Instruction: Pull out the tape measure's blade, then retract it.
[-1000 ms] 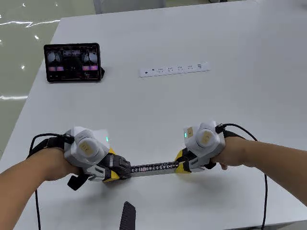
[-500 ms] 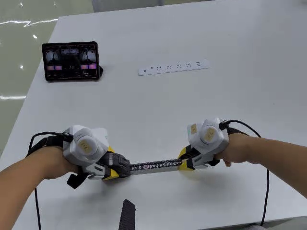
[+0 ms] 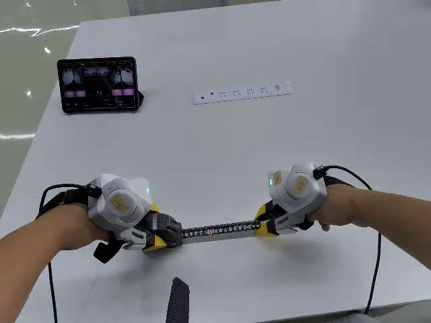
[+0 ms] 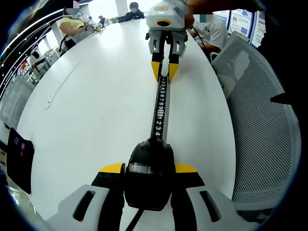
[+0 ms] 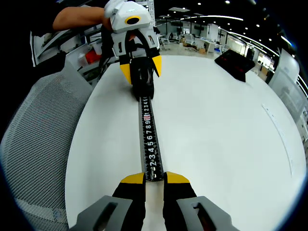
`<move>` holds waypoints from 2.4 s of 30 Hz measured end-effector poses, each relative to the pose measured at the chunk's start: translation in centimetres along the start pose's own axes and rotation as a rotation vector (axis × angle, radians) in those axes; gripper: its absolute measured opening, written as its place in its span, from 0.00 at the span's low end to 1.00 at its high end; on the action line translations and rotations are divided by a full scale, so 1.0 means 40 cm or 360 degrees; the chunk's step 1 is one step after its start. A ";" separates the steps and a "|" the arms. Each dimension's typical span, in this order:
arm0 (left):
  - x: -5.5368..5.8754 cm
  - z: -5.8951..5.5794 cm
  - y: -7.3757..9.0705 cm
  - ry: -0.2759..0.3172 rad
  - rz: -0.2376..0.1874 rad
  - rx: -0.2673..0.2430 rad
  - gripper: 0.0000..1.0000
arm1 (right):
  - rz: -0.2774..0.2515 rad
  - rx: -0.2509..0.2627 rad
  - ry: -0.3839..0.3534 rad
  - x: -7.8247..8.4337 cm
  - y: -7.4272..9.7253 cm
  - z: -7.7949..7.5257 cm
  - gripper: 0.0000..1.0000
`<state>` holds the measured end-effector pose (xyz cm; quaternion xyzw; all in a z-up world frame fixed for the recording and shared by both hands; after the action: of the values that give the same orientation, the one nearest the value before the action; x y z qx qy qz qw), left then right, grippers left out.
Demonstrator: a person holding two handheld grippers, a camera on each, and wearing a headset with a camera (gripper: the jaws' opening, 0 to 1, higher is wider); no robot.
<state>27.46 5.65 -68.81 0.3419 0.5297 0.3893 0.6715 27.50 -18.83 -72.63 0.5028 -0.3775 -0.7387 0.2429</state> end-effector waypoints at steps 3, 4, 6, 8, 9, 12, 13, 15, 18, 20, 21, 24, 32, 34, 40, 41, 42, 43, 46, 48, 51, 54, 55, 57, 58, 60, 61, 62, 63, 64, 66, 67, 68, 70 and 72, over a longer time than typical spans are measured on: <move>0.000 0.000 0.000 0.0001 -0.0001 0.0000 0.32 | 0.0002 0.0002 -0.0002 0.002 0.003 -0.001 0.09; 0.000 0.000 0.000 0.0001 -0.0001 -0.0001 0.32 | 0.0003 0.0002 -0.0002 0.003 0.004 -0.002 0.09; 0.000 0.000 0.000 0.0005 -0.0002 -0.0004 0.32 | 0.0003 0.0004 -0.0006 0.005 0.005 -0.004 0.09; 0.000 0.001 0.000 0.0006 -0.0004 -0.0005 0.32 | 0.0003 0.0005 -0.0009 0.007 0.007 -0.004 0.09; 0.000 0.001 0.000 0.0006 -0.0004 -0.0004 0.32 | 0.0003 0.0006 -0.0009 0.008 0.008 -0.004 0.09; 0.001 0.001 0.000 0.0006 -0.0003 -0.0004 0.32 | 0.0010 0.0009 -0.0004 0.011 0.011 -0.005 0.09; 0.001 0.001 -0.001 0.0006 -0.0002 -0.0005 0.32 | 0.0010 0.0010 -0.0005 0.012 0.013 -0.005 0.09; 0.000 0.001 0.000 0.0006 -0.0002 -0.0005 0.32 | 0.0005 0.0011 -0.0015 0.014 0.015 -0.006 0.09; 0.000 0.001 0.000 0.0008 -0.0003 -0.0005 0.32 | 0.0005 0.0012 -0.0016 0.017 0.018 -0.008 0.09; 0.000 0.001 0.000 0.0007 -0.0001 -0.0004 0.32 | 0.0007 0.0012 -0.0015 0.018 0.020 -0.007 0.09; -0.001 0.001 0.000 0.0007 0.0000 -0.0005 0.32 | 0.0007 0.0012 -0.0014 0.020 0.022 -0.008 0.09; -0.001 0.001 0.000 0.0007 0.0001 -0.0007 0.32 | 0.0007 0.0013 -0.0021 0.023 0.026 -0.009 0.09; -0.002 0.001 0.000 0.0007 0.0003 -0.0006 0.32 | 0.0009 0.0017 -0.0027 0.033 0.034 -0.011 0.09; -0.001 0.001 0.000 0.0007 0.0002 -0.0007 0.32 | 0.0011 0.0017 -0.0027 0.035 0.035 -0.012 0.09; -0.001 0.001 0.000 0.0006 0.0003 -0.0005 0.32 | 0.0013 0.0019 -0.0034 0.040 0.040 -0.014 0.09; -0.001 0.000 0.000 0.0007 0.0003 -0.0005 0.32 | 0.0015 0.0020 -0.0034 0.041 0.041 -0.016 0.09; -0.001 0.000 0.000 0.0006 0.0003 -0.0005 0.32 | 0.0016 0.0020 -0.0034 0.042 0.042 -0.016 0.09; -0.001 0.000 0.000 0.0005 0.0003 -0.0005 0.32 | 0.0018 0.0021 -0.0035 0.042 0.042 -0.016 0.09; -0.001 0.000 -0.001 0.0002 0.0003 -0.0007 0.32 | 0.0022 0.0022 -0.0038 0.044 0.043 -0.018 0.09; -0.001 0.000 0.000 0.0002 0.0003 -0.0007 0.32 | 0.0020 0.0022 -0.0042 0.045 0.044 -0.019 0.09; -0.001 0.000 0.000 0.0004 0.0003 -0.0008 0.32 | 0.0019 0.0025 -0.0049 0.050 0.047 -0.022 0.09; -0.001 0.000 0.000 0.0003 0.0003 -0.0008 0.32 | 0.0020 0.0027 -0.0057 0.054 0.050 -0.025 0.09; -0.001 0.000 0.000 0.0003 0.0003 -0.0008 0.32 | 0.0020 0.0027 -0.0056 0.055 0.050 -0.026 0.09; -0.001 -0.001 0.000 0.0003 0.0003 -0.0008 0.32 | 0.0022 0.0028 -0.0057 0.056 0.052 -0.026 0.09; 0.000 -0.001 0.000 0.0003 0.0003 -0.0008 0.32 | 0.0024 0.0028 -0.0056 0.058 0.053 -0.027 0.09; -0.001 -0.001 0.000 0.0003 0.0004 -0.0008 0.32 | 0.0026 0.0029 -0.0056 0.059 0.054 -0.028 0.09; -0.001 -0.001 0.000 0.0003 0.0005 -0.0008 0.32 | 0.0028 0.0030 -0.0054 0.060 0.055 -0.028 0.09; 0.000 -0.001 0.000 0.0003 0.0005 -0.0009 0.32 | 0.0028 0.0029 -0.0056 0.061 0.055 -0.029 0.09; 0.000 -0.001 0.000 0.0004 0.0005 -0.0009 0.32 | 0.0028 0.0029 -0.0059 0.061 0.055 -0.029 0.09; 0.000 -0.001 0.000 0.0004 0.0006 -0.0009 0.32 | 0.0027 0.0029 -0.0061 0.064 0.057 -0.030 0.09; -0.001 -0.001 0.000 0.0005 0.0006 -0.0008 0.32 | 0.0028 0.0029 -0.0064 0.066 0.059 -0.031 0.09; -0.001 -0.001 0.000 0.0004 0.0006 -0.0008 0.32 | 0.0028 0.0029 -0.0064 0.067 0.060 -0.031 0.09; -0.001 -0.002 0.000 0.0004 0.0007 -0.0008 0.32 | 0.0029 0.0030 -0.0063 0.068 0.061 -0.031 0.09; -0.001 -0.002 0.000 0.0005 0.0008 -0.0009 0.32 | 0.0031 0.0032 -0.0064 0.072 0.064 -0.032 0.09; -0.001 -0.001 0.000 0.0006 0.0008 -0.0009 0.32 | 0.0031 0.0034 -0.0066 0.074 0.067 -0.033 0.09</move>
<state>27.39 5.61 -68.81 0.3404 0.5290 0.3933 0.6705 27.56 -23.03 -72.41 0.4862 -0.3952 -0.7425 0.2369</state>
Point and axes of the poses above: the centre of the closed fingertips' face, and the gripper's own axes: y roughly backward along the fingers, z roughly to its left, x roughly out of its underside, the point moved 7 cm from there along y, roughly backward along the fingers, and after that the axes turned 15 degrees about -y, right-handed, at the moved point
